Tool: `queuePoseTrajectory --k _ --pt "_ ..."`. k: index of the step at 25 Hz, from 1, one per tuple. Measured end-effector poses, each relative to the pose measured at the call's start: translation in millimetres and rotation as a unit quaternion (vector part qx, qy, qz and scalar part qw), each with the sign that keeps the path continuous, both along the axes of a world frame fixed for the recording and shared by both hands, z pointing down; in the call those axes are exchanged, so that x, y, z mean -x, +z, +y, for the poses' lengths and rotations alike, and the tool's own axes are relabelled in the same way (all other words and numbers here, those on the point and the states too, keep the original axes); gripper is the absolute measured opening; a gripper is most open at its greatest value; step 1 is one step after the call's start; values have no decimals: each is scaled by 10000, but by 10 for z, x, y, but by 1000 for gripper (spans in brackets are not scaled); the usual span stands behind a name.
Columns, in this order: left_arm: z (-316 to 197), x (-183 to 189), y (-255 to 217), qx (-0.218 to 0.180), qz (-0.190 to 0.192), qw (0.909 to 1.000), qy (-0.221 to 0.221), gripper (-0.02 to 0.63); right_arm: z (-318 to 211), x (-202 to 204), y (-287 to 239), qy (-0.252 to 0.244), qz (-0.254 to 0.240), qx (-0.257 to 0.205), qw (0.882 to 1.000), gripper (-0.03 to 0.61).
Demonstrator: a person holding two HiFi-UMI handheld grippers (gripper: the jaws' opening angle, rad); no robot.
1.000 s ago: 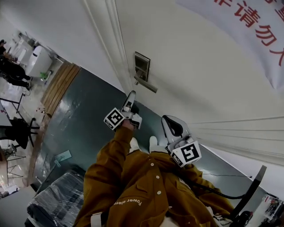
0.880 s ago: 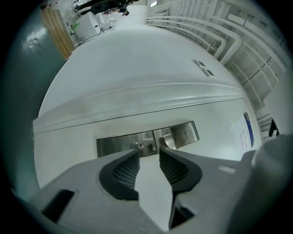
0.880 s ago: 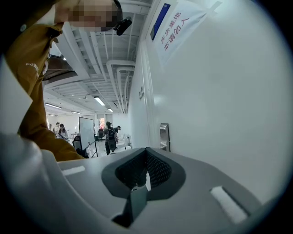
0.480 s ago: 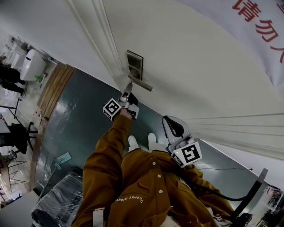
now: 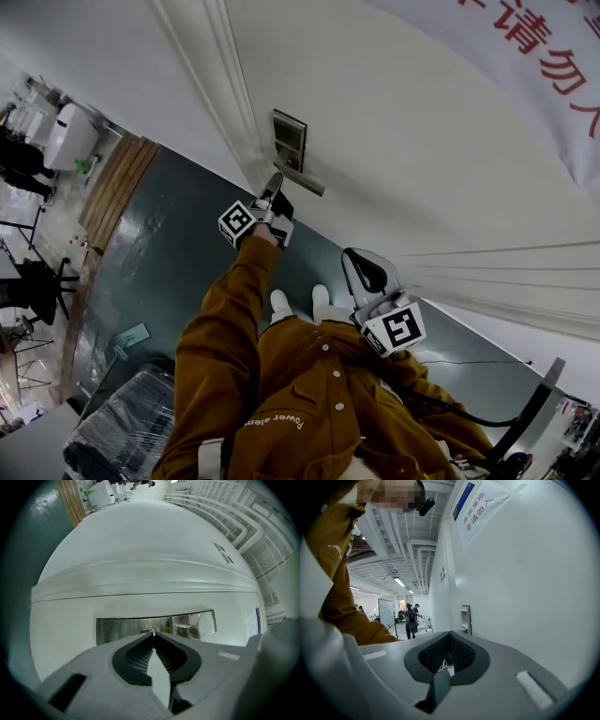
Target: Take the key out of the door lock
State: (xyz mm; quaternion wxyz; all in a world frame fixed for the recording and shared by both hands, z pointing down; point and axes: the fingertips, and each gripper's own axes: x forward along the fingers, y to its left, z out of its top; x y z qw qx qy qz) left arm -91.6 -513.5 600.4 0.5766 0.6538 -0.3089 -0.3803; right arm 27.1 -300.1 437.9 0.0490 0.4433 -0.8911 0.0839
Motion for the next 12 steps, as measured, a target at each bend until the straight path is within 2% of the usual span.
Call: queuePoseTrajectory --k 6,9,12 --pt "44 48 81 232 -244 9994 49 18 21 69 -19 -75 -42 -25 10000 6" --pt "167 102 87 190 -326 9993 83 18 22 95 -21 -122 -86 -28 9999 6" --pt "322 172 48 99 -606 9980 146 18 33 152 -23 -191 -135 -23 9997 6"
